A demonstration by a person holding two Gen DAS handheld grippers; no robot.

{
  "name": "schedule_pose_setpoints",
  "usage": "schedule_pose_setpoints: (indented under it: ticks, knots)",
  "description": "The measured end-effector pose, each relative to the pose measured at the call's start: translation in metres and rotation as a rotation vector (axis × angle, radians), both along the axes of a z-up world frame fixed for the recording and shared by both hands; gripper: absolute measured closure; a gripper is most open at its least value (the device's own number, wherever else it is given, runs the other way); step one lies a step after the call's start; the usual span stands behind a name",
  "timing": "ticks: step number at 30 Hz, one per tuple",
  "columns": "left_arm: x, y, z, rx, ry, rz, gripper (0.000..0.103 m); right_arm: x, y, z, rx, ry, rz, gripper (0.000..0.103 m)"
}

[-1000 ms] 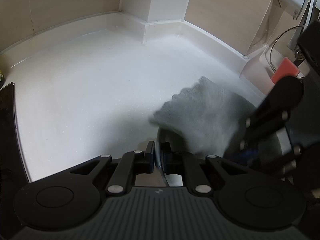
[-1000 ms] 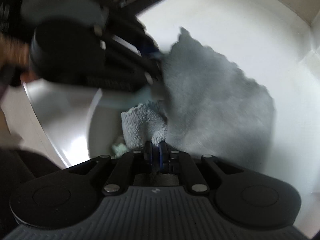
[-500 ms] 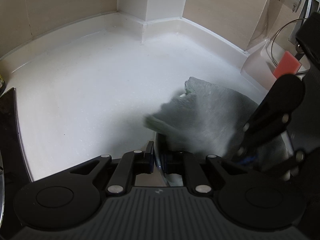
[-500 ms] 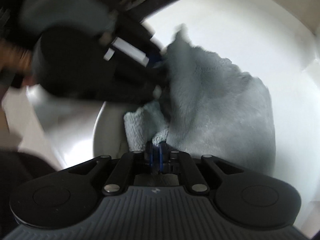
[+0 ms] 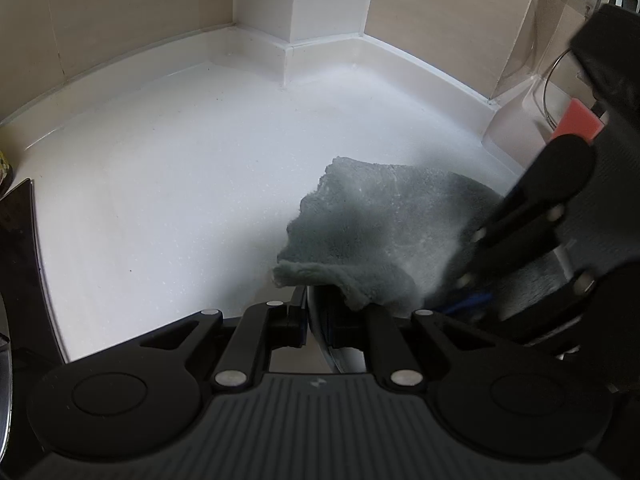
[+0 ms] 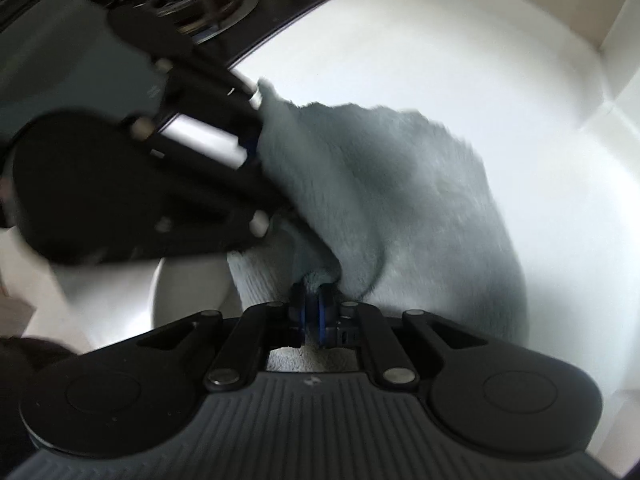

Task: Clean bowl
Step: 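Sweep the grey cloth up over the bowl's rim near the left gripper, then press the grey cloth back into the bowl's bottom with the right gripper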

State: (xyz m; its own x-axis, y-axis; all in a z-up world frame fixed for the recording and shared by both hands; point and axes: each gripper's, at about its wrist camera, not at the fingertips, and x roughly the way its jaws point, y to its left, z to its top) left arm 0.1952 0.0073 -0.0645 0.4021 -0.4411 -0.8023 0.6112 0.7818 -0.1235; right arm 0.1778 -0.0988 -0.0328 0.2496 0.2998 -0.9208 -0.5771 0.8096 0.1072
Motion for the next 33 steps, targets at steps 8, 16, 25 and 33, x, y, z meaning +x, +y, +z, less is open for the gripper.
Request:
schedule_pose_setpoints:
  ticks: [8,16,25,33]
  knots:
    - [0.001,0.0,0.0,0.0,-0.002,-0.005,0.097,-0.025,-0.107,0.072,0.429,-0.203,-0.485,0.098]
    - [0.003,-0.001,-0.001,0.001,-0.001,-0.01,0.097,-0.041,-0.159,0.06,0.489,-0.275,-0.674,0.098]
    - [0.007,0.0,-0.002,-0.009,0.006,-0.012,0.097,-0.032,-0.14,0.029,0.47,-0.138,-0.538,0.098]
    - [0.004,0.001,-0.001,-0.005,0.005,-0.01,0.097,-0.047,-0.122,0.024,0.311,-0.132,-0.369,0.096]
